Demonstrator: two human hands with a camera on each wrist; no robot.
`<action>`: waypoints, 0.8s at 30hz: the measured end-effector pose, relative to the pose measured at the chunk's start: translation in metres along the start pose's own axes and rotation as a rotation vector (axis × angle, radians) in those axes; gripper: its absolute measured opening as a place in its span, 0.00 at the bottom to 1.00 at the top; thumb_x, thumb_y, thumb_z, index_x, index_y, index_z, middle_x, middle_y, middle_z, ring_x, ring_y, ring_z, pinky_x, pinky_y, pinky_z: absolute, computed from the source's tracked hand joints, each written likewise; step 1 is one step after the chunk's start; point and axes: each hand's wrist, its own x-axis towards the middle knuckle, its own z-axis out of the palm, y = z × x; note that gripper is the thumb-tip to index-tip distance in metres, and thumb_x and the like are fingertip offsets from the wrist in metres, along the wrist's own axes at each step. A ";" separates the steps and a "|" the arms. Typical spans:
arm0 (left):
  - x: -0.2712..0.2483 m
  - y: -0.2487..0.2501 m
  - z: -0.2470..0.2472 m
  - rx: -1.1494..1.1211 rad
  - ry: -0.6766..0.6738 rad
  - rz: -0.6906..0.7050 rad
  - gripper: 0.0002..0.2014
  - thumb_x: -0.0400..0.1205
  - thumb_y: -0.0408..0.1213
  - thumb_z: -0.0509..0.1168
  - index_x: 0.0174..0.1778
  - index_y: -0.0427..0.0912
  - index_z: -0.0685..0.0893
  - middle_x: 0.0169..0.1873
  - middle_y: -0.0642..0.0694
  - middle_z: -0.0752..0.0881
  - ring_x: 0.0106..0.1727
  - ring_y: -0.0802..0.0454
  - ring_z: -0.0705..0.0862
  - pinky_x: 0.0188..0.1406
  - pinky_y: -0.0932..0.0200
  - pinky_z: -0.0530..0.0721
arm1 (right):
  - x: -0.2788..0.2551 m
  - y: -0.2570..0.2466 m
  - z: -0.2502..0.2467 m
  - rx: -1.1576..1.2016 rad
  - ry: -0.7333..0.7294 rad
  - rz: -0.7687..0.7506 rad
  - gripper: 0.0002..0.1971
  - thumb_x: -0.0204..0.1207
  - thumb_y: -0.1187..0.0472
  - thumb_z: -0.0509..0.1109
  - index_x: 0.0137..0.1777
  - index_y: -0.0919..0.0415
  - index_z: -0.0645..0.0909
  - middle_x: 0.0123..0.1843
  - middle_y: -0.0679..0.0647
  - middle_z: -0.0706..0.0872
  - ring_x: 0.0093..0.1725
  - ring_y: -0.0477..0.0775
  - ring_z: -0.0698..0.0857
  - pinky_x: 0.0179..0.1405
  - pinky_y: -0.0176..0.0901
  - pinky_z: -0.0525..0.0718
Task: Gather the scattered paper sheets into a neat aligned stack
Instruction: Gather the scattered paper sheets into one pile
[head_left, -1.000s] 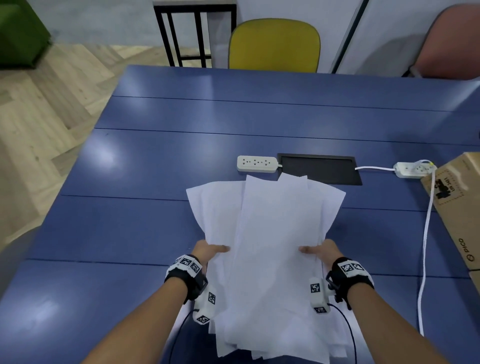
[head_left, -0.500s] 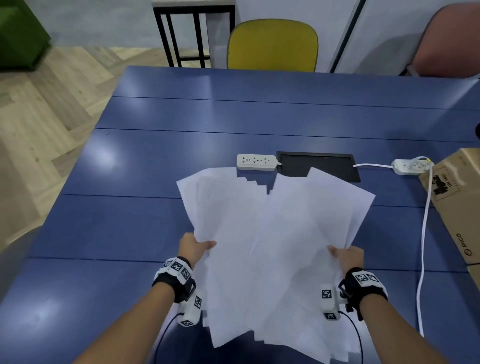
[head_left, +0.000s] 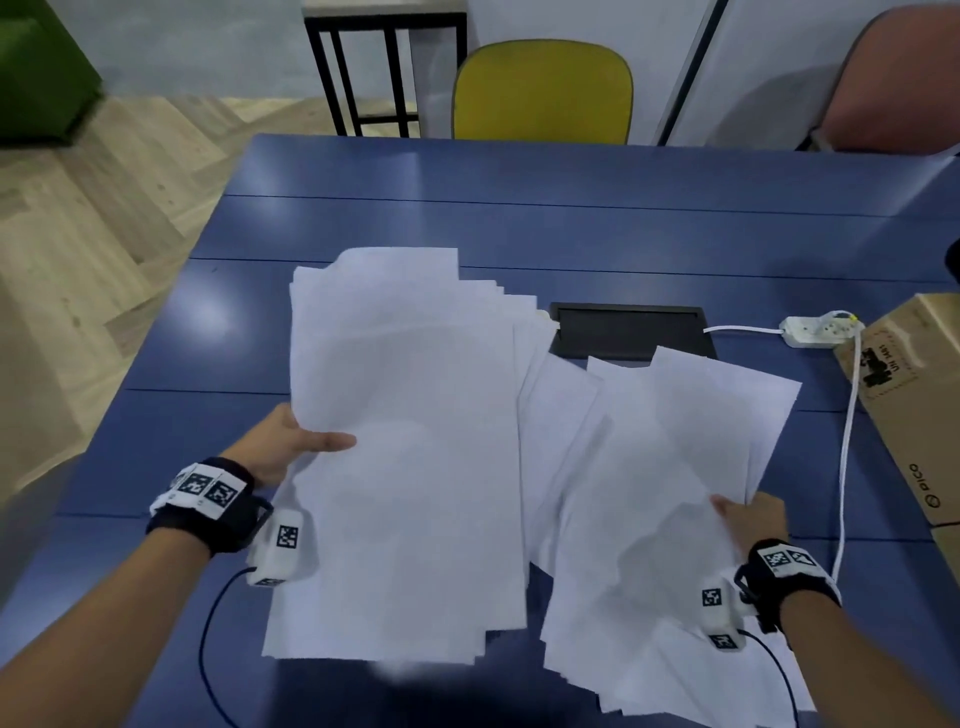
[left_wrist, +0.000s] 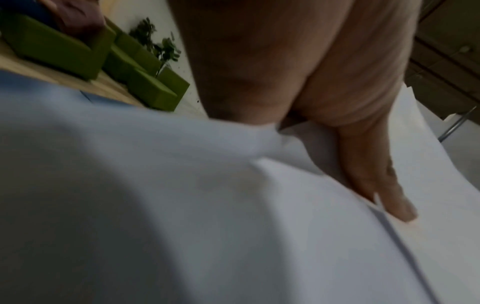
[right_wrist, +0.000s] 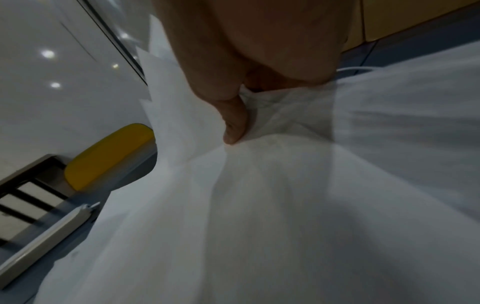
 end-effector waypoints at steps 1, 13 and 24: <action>0.003 -0.001 0.008 -0.022 -0.020 -0.010 0.37 0.51 0.41 0.86 0.58 0.41 0.87 0.57 0.42 0.90 0.57 0.44 0.89 0.59 0.44 0.83 | -0.005 -0.004 0.005 0.014 -0.033 -0.011 0.12 0.72 0.67 0.77 0.39 0.75 0.77 0.43 0.68 0.84 0.42 0.62 0.82 0.42 0.52 0.79; 0.059 -0.086 0.135 -0.063 0.023 -0.175 0.35 0.62 0.34 0.84 0.66 0.39 0.81 0.60 0.44 0.88 0.61 0.45 0.86 0.65 0.43 0.82 | -0.035 -0.027 0.047 0.345 -0.515 0.020 0.29 0.78 0.39 0.66 0.72 0.57 0.76 0.65 0.53 0.84 0.64 0.60 0.82 0.71 0.59 0.76; 0.066 -0.101 0.174 0.294 0.180 -0.131 0.20 0.79 0.27 0.63 0.68 0.38 0.75 0.63 0.42 0.80 0.64 0.44 0.78 0.65 0.54 0.76 | -0.034 -0.038 0.061 0.215 -0.539 -0.095 0.28 0.69 0.55 0.80 0.67 0.64 0.79 0.61 0.57 0.86 0.58 0.59 0.83 0.60 0.51 0.80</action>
